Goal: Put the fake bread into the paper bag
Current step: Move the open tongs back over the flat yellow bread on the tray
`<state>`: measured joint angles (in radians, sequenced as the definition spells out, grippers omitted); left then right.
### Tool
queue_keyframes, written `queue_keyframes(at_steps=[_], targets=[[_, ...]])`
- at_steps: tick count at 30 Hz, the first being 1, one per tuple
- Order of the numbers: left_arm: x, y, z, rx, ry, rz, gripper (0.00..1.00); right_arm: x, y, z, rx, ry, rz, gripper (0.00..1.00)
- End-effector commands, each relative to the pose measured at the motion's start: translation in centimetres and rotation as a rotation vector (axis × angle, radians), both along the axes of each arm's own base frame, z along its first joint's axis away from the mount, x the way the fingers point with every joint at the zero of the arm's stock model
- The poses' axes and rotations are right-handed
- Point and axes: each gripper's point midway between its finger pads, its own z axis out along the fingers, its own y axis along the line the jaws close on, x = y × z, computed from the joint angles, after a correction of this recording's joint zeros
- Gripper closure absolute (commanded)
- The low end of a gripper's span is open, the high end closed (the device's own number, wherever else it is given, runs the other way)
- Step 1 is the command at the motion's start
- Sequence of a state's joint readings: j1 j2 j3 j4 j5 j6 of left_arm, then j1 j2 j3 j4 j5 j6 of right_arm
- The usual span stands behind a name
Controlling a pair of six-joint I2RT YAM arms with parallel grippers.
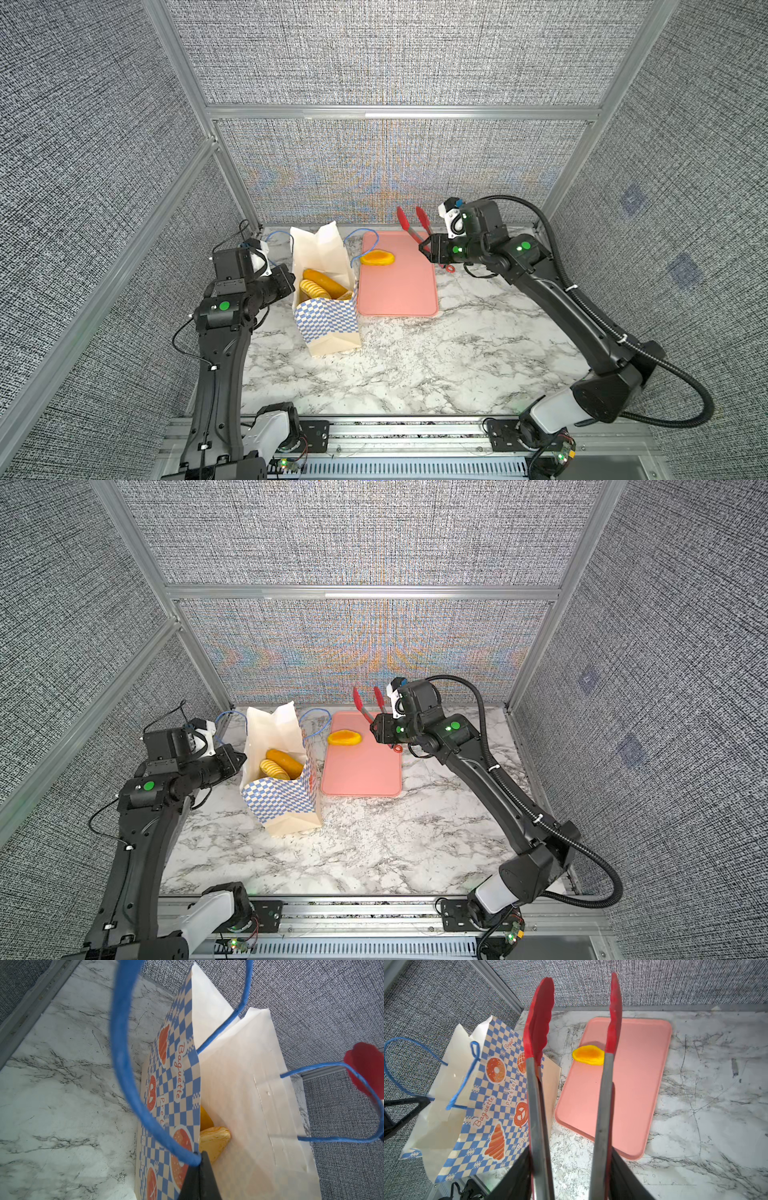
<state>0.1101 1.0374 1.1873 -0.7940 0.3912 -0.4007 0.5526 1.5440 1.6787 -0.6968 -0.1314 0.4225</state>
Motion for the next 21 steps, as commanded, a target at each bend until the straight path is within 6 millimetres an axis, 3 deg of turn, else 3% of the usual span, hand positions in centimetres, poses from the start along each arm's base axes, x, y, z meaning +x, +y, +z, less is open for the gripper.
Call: queue_keyframes(at_steps=[1, 21], targets=[[0.1, 0.1, 0.2, 0.006, -0.007, 0.001, 1.0, 0.8, 1.1, -0.1, 0.099, 0.022, 0.018, 0.47], [-0.3, 0.2, -0.4, 0.023, 0.002, -0.004, 1.0, 5.8, 3.8, -12.8, 0.286, 0.372, 0.003, 0.48]])
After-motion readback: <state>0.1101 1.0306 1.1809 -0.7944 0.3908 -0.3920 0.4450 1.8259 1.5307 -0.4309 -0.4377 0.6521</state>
